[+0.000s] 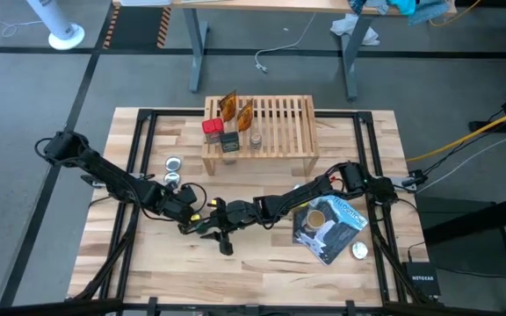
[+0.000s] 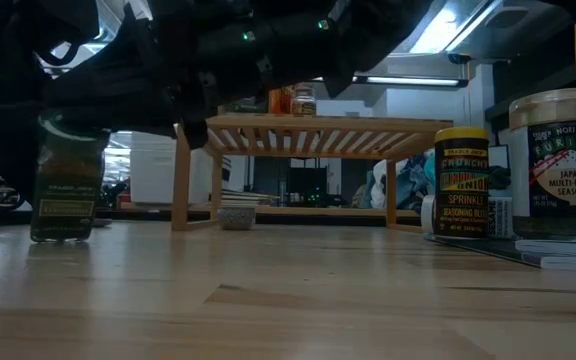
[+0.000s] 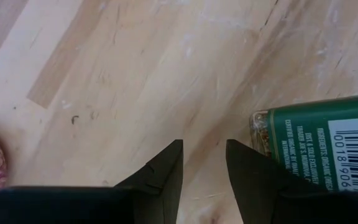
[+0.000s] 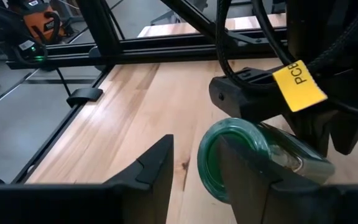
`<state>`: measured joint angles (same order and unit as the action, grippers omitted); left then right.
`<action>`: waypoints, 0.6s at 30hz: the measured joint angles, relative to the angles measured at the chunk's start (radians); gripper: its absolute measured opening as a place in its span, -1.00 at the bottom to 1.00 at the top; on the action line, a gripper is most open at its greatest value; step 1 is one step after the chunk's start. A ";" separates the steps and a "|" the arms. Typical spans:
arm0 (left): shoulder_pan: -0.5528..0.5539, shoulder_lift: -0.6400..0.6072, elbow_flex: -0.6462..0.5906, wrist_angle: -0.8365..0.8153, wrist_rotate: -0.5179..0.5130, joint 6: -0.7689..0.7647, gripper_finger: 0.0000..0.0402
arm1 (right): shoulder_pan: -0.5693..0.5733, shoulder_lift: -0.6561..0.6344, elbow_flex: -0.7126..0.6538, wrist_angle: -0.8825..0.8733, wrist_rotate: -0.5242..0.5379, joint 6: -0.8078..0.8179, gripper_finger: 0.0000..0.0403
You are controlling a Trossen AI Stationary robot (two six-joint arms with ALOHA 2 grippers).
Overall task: Shelf spices
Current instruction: Put the green seasoning bottle on the shelf
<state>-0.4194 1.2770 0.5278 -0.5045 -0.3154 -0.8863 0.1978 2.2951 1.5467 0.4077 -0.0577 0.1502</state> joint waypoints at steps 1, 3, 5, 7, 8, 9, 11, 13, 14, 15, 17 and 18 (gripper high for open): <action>0.000 0.000 0.000 0.000 0.005 0.000 -0.42 | 0.000 0.000 0.001 -0.005 0.005 0.000 -0.34; 0.000 0.000 0.002 -0.006 0.014 0.004 -0.42 | 0.000 0.000 0.001 -0.006 0.010 -0.001 -0.34; 0.000 -0.001 0.002 -0.013 0.020 0.003 -0.42 | 0.000 0.000 0.001 -0.004 0.013 -0.002 -0.34; 0.000 -0.001 0.002 -0.012 0.022 0.009 -0.44 | 0.000 0.000 0.001 -0.005 0.020 -0.002 -0.34; 0.000 -0.001 0.002 -0.010 0.023 0.012 -0.46 | 0.000 0.000 0.001 -0.005 0.021 -0.002 -0.34; 0.000 -0.001 0.002 -0.008 0.024 0.012 -0.48 | 0.000 0.000 0.001 -0.005 0.021 -0.002 -0.34; 0.000 -0.001 0.002 -0.006 0.025 0.011 -0.53 | 0.000 0.000 0.001 -0.006 0.021 -0.002 -0.34; 0.000 -0.001 0.002 -0.005 0.028 0.012 -0.57 | 0.000 0.000 0.001 -0.005 0.021 -0.002 -0.34; 0.000 -0.001 0.002 -0.005 0.028 0.012 -0.59 | 0.000 0.000 0.001 -0.003 0.021 -0.002 -0.34; 0.000 -0.001 0.002 -0.006 0.028 0.012 -0.61 | 0.000 0.000 0.001 0.001 0.021 -0.002 -0.34; 0.000 -0.001 0.002 -0.012 0.029 0.023 -0.64 | 0.000 0.002 0.000 0.006 0.022 -0.002 -0.34; 0.000 -0.001 0.003 -0.015 0.028 0.031 -0.66 | -0.001 0.002 0.000 0.008 0.025 -0.002 -0.34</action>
<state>-0.4192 1.2762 0.5306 -0.5200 -0.2871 -0.8555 0.1971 2.2970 1.5471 0.4155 -0.0326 0.1479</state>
